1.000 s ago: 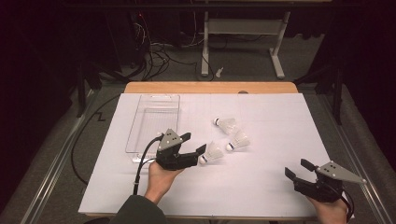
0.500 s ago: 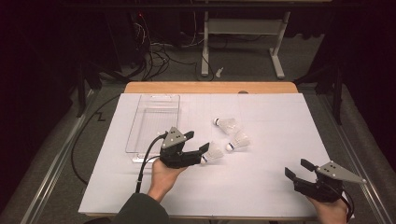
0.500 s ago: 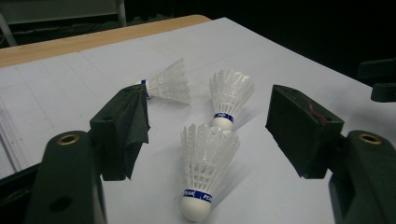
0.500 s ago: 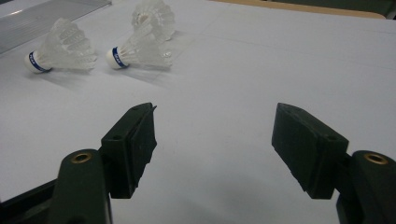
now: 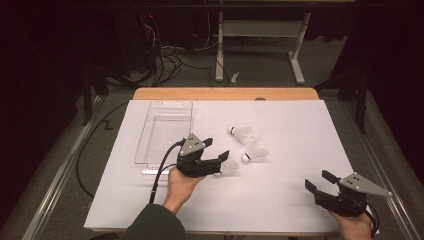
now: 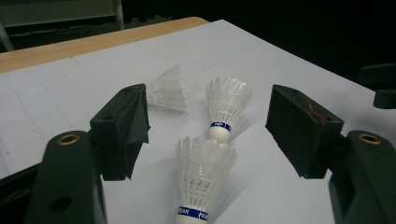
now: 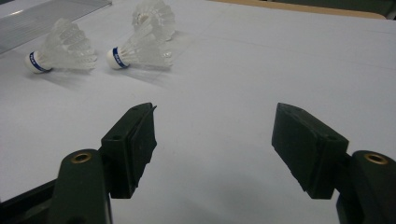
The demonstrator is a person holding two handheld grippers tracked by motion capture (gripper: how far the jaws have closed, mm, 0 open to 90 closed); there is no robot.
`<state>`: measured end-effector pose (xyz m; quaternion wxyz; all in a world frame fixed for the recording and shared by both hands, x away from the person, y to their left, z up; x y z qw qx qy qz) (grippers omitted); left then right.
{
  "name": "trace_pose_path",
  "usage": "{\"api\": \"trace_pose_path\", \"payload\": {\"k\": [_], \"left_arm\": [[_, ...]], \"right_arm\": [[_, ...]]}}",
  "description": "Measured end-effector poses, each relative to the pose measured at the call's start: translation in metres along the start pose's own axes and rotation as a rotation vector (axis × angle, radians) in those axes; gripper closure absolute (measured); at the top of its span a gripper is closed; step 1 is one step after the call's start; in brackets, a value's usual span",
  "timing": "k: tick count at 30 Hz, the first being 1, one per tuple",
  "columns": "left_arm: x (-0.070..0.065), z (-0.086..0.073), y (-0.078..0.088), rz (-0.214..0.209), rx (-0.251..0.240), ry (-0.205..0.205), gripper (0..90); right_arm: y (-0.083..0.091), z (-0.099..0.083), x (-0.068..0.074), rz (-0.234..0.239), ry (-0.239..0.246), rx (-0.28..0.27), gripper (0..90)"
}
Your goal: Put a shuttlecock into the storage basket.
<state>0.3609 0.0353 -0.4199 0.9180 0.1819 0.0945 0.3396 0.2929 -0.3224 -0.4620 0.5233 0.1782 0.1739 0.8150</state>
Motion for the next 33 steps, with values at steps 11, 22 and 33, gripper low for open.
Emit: {"api": "trace_pose_path", "payload": {"k": [11, 22, 33], "left_arm": [[-0.002, 0.006, -0.011, -0.008, 0.005, -0.004, 31.6], [-0.006, 0.011, -0.025, -0.021, 0.02, -0.013, 31.7], [-0.007, 0.016, -0.034, -0.014, 0.047, -0.032, 31.9]], "right_arm": [[0.0, 0.0, 0.0, 0.001, 0.0, 0.0, 30.8], [0.001, 0.0, -0.001, 0.001, -0.002, -0.004, 30.8], [0.0, 0.0, -0.001, 0.003, 0.0, -0.002, 30.8]]}}
Point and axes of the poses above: each handheld gripper's, and its own axes: y roughly backward along the jaws, z roughly out of its top, x roughly to its left, the point moved 5 cm from there along -y, roughly forward along the jaws, and after that the axes turned 6 degrees about -y, right-handed, at the moved point
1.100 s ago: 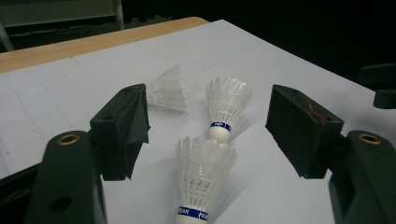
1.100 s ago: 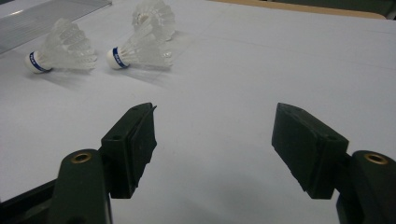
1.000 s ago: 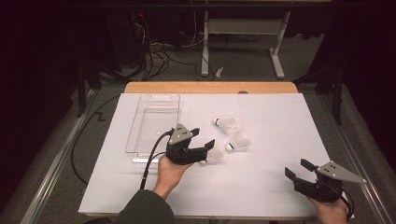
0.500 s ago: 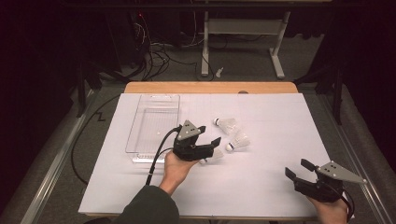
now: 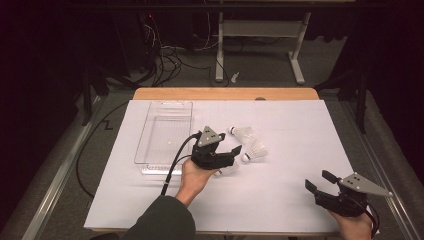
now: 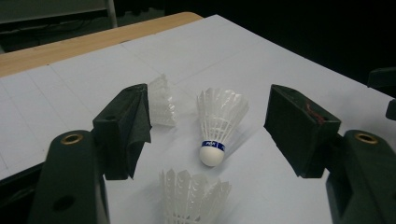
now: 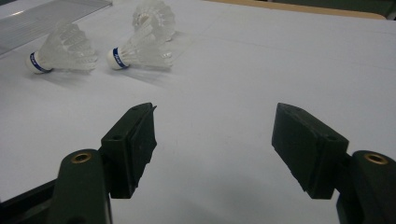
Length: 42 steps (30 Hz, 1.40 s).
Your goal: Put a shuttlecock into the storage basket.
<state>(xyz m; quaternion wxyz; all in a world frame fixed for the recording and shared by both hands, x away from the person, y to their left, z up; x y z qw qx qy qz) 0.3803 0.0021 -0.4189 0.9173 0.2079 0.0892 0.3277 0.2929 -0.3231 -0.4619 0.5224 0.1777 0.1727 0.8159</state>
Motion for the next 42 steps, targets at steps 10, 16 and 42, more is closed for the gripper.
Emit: {"api": "trace_pose_path", "payload": {"k": [10, 16, 42], "left_arm": [[0.005, -0.002, 0.002, 0.008, 0.058, 0.033, 33.4], [0.01, -0.004, 0.005, 0.015, 0.122, 0.05, 34.0], [0.018, -0.015, 0.0, -0.017, 0.386, 0.042, 36.1]], "right_arm": [[0.0, 0.0, 0.0, 0.0, 0.003, 0.0, 30.9], [0.0, 0.0, 0.0, -0.001, 0.002, 0.002, 30.9], [-0.001, 0.0, 0.001, -0.001, 0.006, 0.007, 31.0]]}}
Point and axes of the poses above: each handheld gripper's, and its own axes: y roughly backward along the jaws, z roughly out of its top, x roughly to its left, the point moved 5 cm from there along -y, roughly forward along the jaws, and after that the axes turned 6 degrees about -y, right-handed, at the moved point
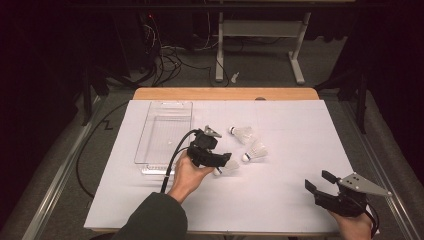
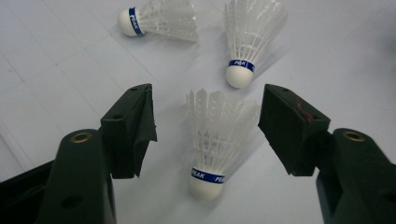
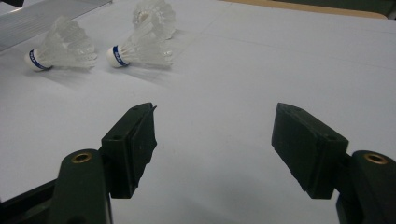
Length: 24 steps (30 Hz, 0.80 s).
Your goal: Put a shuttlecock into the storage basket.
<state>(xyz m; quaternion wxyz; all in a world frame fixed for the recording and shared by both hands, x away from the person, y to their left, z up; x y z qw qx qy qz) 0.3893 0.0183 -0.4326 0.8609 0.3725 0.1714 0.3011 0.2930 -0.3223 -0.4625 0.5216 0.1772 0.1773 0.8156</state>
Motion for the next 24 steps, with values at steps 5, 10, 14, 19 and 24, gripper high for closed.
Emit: {"api": "trace_pose_path", "payload": {"k": [5, 10, 14, 19, 24], "left_arm": [[0.001, -0.002, -0.004, -0.012, 0.035, 0.004, 34.9], [0.001, -0.003, -0.007, -0.01, 0.059, -0.003, 33.8], [0.001, -0.004, -0.008, -0.007, 0.07, -0.01, 32.9], [0.001, -0.005, -0.011, -0.012, 0.09, -0.014, 32.2], [0.001, -0.007, -0.014, -0.013, 0.111, -0.018, 32.3]], "right_arm": [[0.0, 0.0, 0.0, 0.0, 0.0, 0.0, 31.0], [0.0, 0.0, 0.0, 0.0, 0.0, 0.001, 31.0], [0.0, 0.0, 0.0, 0.001, 0.0, 0.001, 31.0], [0.0, 0.0, 0.0, 0.002, -0.001, 0.002, 31.0], [-0.001, 0.0, 0.0, 0.002, 0.002, 0.003, 31.0]]}}
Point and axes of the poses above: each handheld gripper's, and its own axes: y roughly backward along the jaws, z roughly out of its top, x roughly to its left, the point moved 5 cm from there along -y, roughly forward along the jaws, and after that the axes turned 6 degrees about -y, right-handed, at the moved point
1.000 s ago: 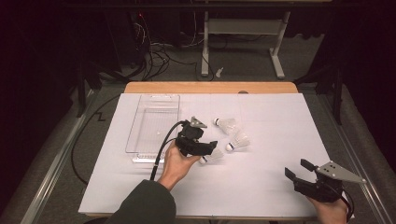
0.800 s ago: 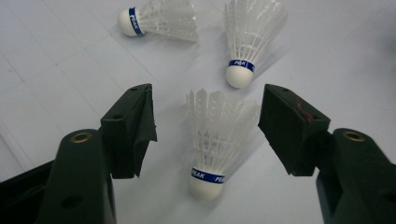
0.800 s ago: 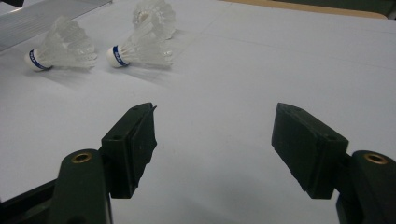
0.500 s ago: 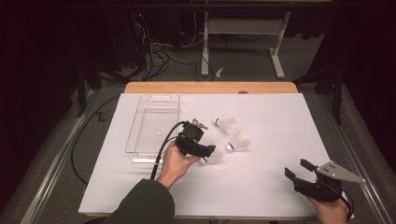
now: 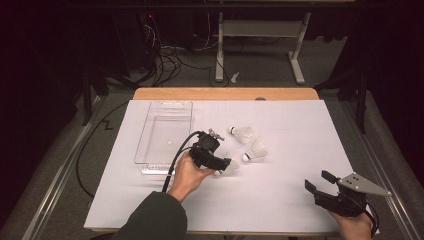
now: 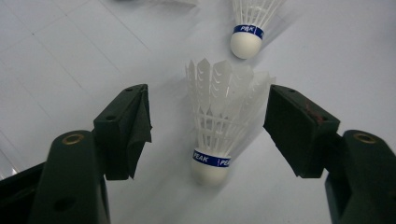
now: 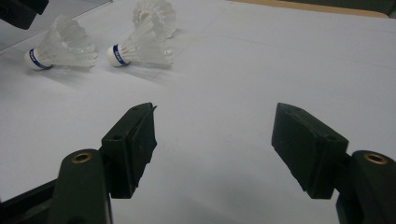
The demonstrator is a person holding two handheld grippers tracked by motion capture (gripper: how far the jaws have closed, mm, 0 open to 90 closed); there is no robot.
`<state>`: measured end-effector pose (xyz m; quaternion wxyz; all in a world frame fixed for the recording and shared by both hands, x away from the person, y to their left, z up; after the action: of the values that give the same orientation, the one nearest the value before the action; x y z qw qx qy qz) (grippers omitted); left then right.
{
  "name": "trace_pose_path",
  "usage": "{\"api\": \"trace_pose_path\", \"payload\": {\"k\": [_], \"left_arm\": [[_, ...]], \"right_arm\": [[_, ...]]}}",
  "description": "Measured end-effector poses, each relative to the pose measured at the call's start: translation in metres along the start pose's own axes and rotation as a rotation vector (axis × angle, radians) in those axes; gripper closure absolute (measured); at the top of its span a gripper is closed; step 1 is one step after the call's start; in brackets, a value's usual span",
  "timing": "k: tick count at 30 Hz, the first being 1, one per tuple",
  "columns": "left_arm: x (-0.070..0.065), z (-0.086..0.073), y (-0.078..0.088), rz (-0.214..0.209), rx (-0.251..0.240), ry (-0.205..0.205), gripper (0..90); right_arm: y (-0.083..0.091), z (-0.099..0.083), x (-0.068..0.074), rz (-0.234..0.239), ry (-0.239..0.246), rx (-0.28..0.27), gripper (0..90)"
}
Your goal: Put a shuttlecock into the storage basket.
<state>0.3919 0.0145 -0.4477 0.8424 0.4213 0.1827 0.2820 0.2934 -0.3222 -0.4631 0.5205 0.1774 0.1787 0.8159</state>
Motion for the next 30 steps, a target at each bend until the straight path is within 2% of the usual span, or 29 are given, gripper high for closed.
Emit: {"api": "trace_pose_path", "payload": {"k": [17, 22, 30], "left_arm": [[-0.002, -0.002, -0.012, -0.014, 0.075, -0.002, 30.2], [-0.005, -0.004, -0.018, -0.023, 0.106, -0.015, 30.8], [-0.007, -0.005, -0.026, -0.039, 0.145, -0.014, 32.7]], "right_arm": [[0.0, 0.0, 0.0, 0.002, 0.004, 0.003, 31.1], [0.0, 0.0, 0.0, 0.002, 0.003, 0.002, 31.0], [-0.001, 0.0, 0.0, 0.001, 0.004, 0.005, 31.0]]}}
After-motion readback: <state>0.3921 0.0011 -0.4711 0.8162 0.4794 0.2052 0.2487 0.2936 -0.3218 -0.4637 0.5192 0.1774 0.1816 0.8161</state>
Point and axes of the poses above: each handheld gripper's, and its own axes: y roughly backward along the jaws, z roughly out of its top, x roughly to its left, the point moved 5 cm from there along -y, roughly forward along the jaws, and after that the axes turned 6 degrees about -y, right-handed, at the moved point
